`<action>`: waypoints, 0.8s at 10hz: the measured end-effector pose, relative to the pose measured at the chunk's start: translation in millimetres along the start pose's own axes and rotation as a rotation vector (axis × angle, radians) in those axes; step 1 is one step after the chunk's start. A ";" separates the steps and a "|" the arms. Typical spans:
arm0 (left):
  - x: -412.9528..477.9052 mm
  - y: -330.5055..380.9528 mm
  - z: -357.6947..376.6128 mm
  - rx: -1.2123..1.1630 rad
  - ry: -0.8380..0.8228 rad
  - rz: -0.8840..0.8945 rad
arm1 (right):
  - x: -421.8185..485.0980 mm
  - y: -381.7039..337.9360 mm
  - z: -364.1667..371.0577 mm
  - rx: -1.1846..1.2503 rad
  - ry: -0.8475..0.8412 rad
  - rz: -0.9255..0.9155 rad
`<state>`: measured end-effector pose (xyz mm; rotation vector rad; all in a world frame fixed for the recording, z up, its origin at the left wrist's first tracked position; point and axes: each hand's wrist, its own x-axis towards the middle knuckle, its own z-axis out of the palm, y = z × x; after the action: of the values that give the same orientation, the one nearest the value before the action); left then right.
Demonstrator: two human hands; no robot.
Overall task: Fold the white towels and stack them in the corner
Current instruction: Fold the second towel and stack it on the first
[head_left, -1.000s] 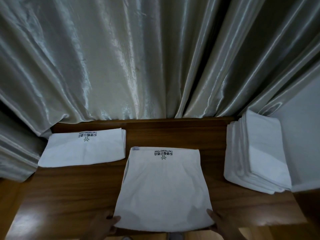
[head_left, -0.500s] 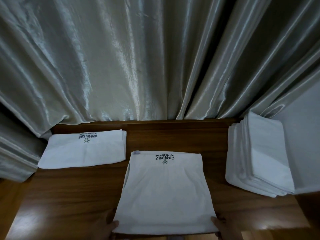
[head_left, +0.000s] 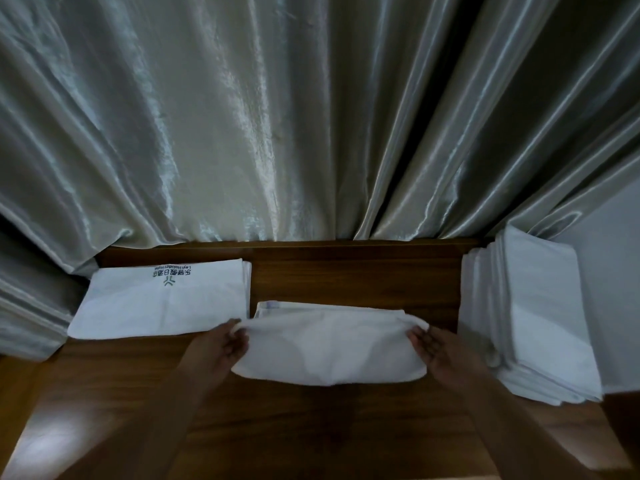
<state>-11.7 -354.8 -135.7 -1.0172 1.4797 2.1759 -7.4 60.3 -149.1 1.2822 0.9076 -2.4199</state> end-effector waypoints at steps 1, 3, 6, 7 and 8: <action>29.9 15.0 10.8 -0.112 0.058 -0.069 | 16.8 -10.0 24.8 -0.027 0.022 -0.014; 72.7 8.6 25.2 -0.010 0.082 -0.025 | 45.5 -11.0 38.8 -0.145 0.112 -0.015; 93.2 -75.9 22.3 1.810 -0.165 0.785 | 64.1 58.7 21.3 -1.717 0.139 -0.744; 102.2 -93.6 20.6 1.916 -0.152 0.763 | 83.6 77.5 6.1 -2.180 0.019 -0.785; 107.6 -97.9 22.7 1.916 -0.123 0.775 | 93.4 78.4 -0.3 -2.214 0.022 -0.688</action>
<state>-35.3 -307.4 -273.1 0.4347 2.8122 0.1319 -23.0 5.7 -257.0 -0.0371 2.7102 -0.2525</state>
